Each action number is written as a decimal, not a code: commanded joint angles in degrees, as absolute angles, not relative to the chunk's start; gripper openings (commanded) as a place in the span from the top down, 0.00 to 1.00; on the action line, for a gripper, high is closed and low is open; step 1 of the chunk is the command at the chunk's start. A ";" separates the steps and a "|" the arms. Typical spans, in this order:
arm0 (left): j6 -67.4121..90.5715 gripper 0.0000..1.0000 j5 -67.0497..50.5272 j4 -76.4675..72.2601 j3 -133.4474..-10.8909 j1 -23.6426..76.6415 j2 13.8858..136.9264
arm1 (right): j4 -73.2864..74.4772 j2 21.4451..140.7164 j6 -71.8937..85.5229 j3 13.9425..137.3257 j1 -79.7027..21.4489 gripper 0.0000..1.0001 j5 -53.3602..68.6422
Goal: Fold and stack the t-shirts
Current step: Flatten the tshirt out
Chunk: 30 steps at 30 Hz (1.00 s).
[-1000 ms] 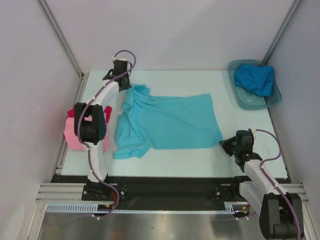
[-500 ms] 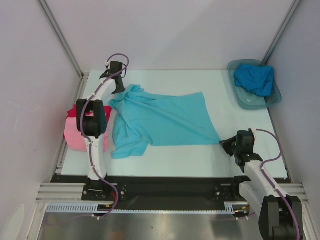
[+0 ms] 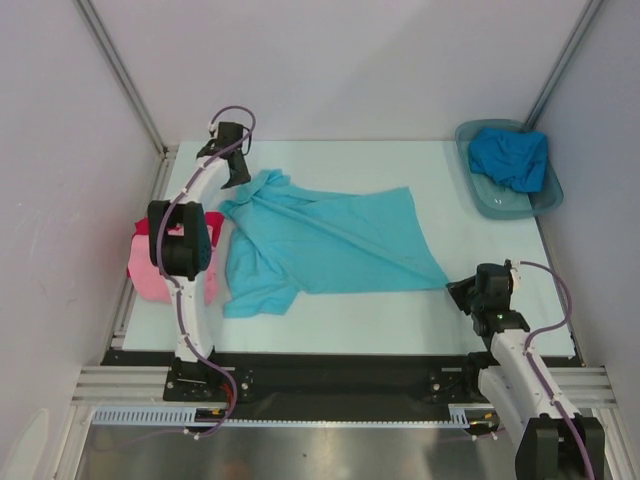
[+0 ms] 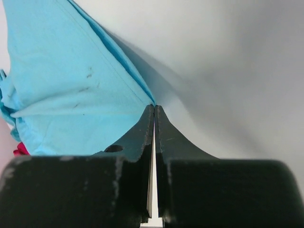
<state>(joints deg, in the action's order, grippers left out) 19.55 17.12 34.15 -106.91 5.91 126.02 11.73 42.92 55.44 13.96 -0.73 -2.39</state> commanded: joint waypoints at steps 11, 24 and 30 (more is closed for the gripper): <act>23.90 0.58 16.44 32.52 -106.26 5.62 119.53 | 28.38 42.72 53.00 22.15 6.58 1.00 -19.42; 26.10 0.59 11.52 31.20 -106.45 6.77 121.47 | 36.21 39.73 51.76 22.85 12.83 1.00 -15.56; 25.84 0.60 10.73 28.31 -101.78 7.47 119.10 | 36.56 37.18 51.59 22.94 12.74 0.78 -13.98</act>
